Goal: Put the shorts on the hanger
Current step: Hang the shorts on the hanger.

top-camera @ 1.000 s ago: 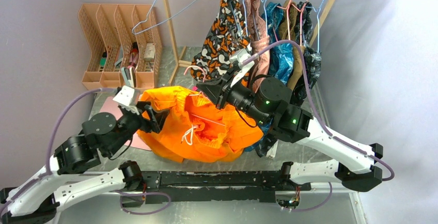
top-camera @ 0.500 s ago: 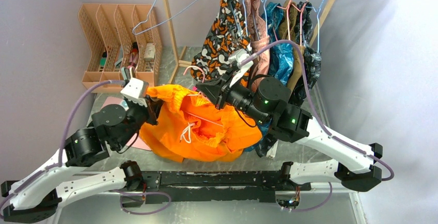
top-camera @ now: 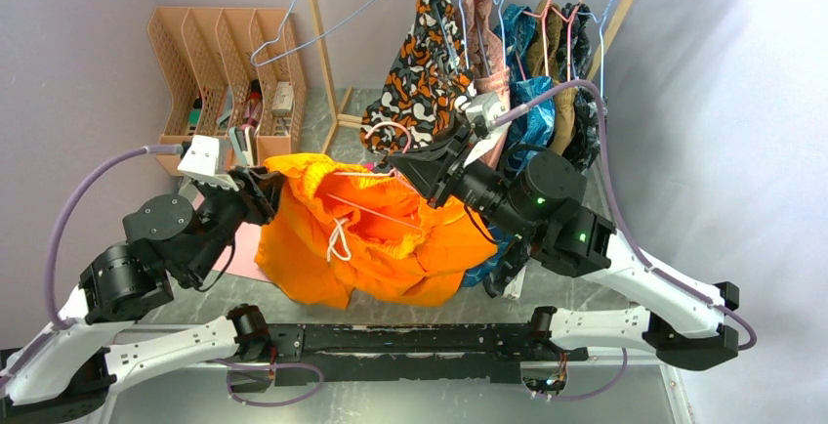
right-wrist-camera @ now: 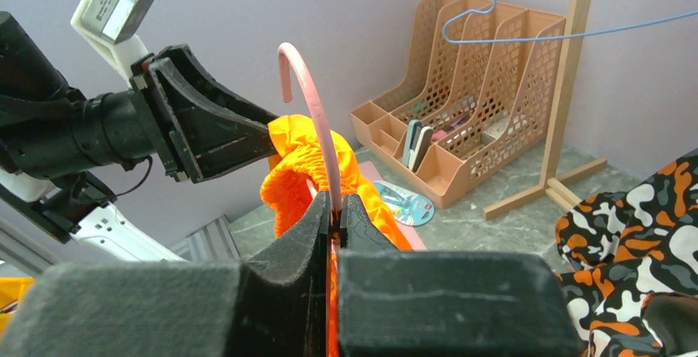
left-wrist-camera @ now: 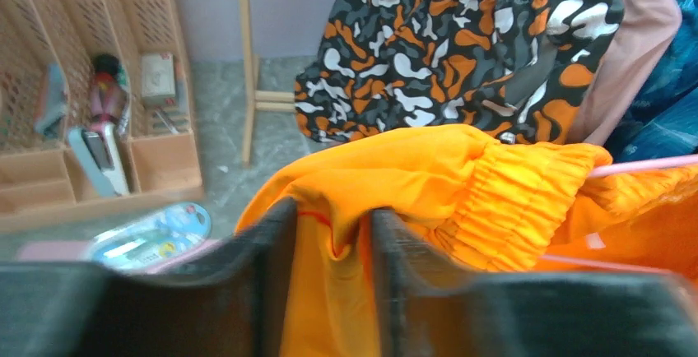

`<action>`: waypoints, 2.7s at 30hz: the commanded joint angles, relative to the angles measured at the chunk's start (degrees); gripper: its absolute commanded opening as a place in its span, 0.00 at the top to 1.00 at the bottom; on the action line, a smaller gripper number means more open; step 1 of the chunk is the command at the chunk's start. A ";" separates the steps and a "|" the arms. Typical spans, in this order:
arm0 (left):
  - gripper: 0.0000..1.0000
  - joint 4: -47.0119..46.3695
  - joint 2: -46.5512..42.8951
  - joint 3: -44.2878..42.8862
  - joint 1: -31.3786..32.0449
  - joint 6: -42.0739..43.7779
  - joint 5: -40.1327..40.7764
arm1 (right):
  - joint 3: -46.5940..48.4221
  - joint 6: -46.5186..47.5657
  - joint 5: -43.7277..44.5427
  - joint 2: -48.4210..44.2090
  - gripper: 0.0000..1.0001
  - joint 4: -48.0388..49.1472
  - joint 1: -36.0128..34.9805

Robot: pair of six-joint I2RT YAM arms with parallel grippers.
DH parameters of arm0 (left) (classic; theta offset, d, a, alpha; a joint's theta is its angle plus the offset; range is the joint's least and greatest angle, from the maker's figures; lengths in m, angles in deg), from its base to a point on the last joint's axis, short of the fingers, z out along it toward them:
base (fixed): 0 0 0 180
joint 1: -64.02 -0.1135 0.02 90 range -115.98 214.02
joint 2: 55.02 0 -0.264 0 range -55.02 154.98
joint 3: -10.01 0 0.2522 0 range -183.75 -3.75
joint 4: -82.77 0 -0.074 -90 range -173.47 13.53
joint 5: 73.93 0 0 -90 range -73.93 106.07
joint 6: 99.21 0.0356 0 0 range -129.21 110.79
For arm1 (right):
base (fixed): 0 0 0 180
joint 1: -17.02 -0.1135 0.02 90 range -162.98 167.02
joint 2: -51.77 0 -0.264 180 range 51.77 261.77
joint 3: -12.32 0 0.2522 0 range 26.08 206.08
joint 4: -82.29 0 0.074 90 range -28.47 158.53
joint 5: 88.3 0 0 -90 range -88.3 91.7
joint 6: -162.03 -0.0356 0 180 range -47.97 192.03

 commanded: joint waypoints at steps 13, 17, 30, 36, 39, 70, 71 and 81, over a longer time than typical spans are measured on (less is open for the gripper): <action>0.12 -6.72 -5.80 -10.24 0.04 19.79 -21.78 | 0.39 9.60 -9.71 -7.76 1.00 0.95 0.27; 0.08 -5.21 -3.43 -12.18 -0.05 26.09 -36.05 | 4.62 12.24 -13.94 -5.76 1.00 -5.62 0.25; 0.08 4.57 10.42 -15.77 0.00 30.77 -57.41 | 7.61 13.54 -23.30 -2.88 1.00 -13.33 0.27; 0.10 8.12 12.94 -17.12 0.06 30.33 -59.66 | 6.33 13.87 -23.44 -3.35 1.00 -12.81 0.24; 0.11 10.23 13.90 -17.26 0.01 29.50 -59.32 | 5.87 14.06 -22.67 -3.53 1.00 -12.28 0.23; 0.93 2.00 8.56 -7.79 -0.02 26.69 -42.42 | 5.58 10.70 -15.97 -2.64 0.47 -11.38 0.26; 0.93 2.21 7.56 -7.99 -0.01 26.36 -40.97 | 6.05 10.52 -13.47 -2.89 0.44 -12.24 0.27; 0.93 4.20 2.98 -7.86 -0.03 21.22 -25.66 | 1.34 5.08 5.97 -5.30 0.41 -13.55 0.27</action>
